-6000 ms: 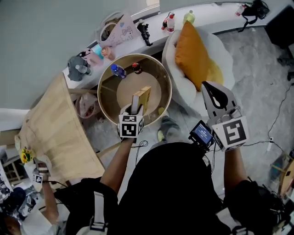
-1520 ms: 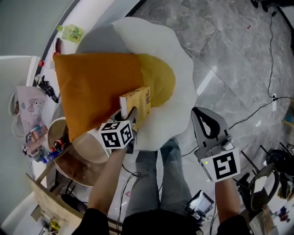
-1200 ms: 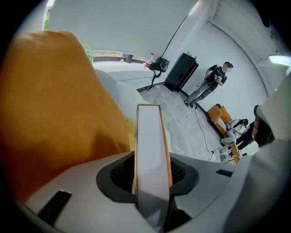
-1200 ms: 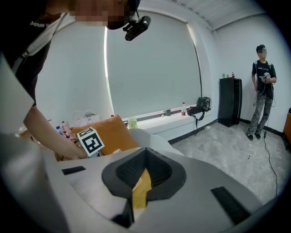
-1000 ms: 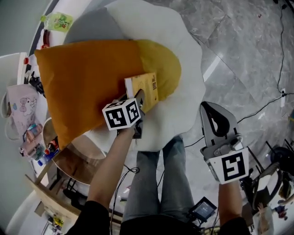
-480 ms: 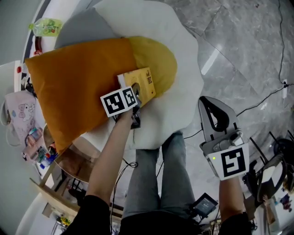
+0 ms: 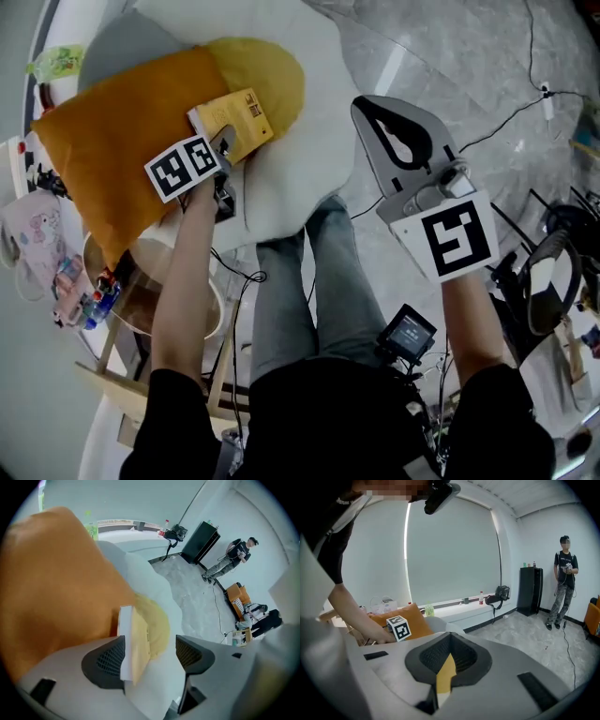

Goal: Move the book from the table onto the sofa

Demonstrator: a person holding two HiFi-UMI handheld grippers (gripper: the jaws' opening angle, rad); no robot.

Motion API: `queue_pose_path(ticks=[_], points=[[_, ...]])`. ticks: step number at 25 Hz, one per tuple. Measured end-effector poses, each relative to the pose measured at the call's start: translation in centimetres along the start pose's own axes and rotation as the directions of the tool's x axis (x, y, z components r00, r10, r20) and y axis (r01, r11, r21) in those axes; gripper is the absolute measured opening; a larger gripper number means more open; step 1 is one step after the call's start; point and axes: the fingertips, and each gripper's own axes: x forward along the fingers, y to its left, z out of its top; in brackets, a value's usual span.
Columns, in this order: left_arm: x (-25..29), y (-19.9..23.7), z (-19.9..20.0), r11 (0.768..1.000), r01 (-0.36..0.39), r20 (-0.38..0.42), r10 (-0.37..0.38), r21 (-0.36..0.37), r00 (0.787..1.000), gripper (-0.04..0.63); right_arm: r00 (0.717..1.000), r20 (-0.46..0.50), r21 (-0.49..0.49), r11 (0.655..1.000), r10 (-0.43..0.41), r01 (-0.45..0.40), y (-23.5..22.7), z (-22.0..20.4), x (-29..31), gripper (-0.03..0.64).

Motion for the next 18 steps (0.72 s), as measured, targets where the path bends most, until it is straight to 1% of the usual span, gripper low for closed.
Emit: queue_pose_path(ticks=[6,9,12,14,15,17,18], points=[[-5.8,-1.9,0.9,1.0,0.002,0.03,-0.003,0.029,1.0,0.33,0.998,0.045,-0.04,0.998,-0.036,0.038,-0.3,5.4,-4.5,0.01],[-9.0,-3.0,1.4,0.998,0.009,0.052,-0.012,0.058,0.999,0.33,0.997,0.063,-0.057,0.997,-0.052,0.055,-0.1,7.6,-6.6,0.011],[-12.5,-4.9,2.3,0.993,0.047,0.091,-0.058,0.112,0.994,0.33,0.994,0.085,-0.066,0.995,-0.074,0.08,0.0,9.6,-8.7,0.01],[-15.4,-6.9,3.0,0.983,0.088,0.14,-0.111,0.161,0.984,0.33,0.991,0.095,-0.07,0.993,-0.09,0.097,0.1,10.6,-10.3,0.011],[-17.0,-8.2,3.5,0.976,0.104,0.173,-0.138,0.193,0.975,0.33,0.99,0.1,-0.072,0.992,-0.098,0.106,0.2,11.1,-11.1,0.011],[-20.5,-11.0,4.4,0.954,0.13,0.234,-0.196,0.27,0.952,0.329,0.987,0.114,-0.071,0.99,-0.117,0.125,0.2,12.3,-12.8,0.011],[-22.3,-12.6,4.6,0.939,0.144,0.259,-0.23,0.312,0.938,0.328,0.985,0.122,-0.07,0.989,-0.125,0.134,0.2,12.9,-13.7,0.011]])
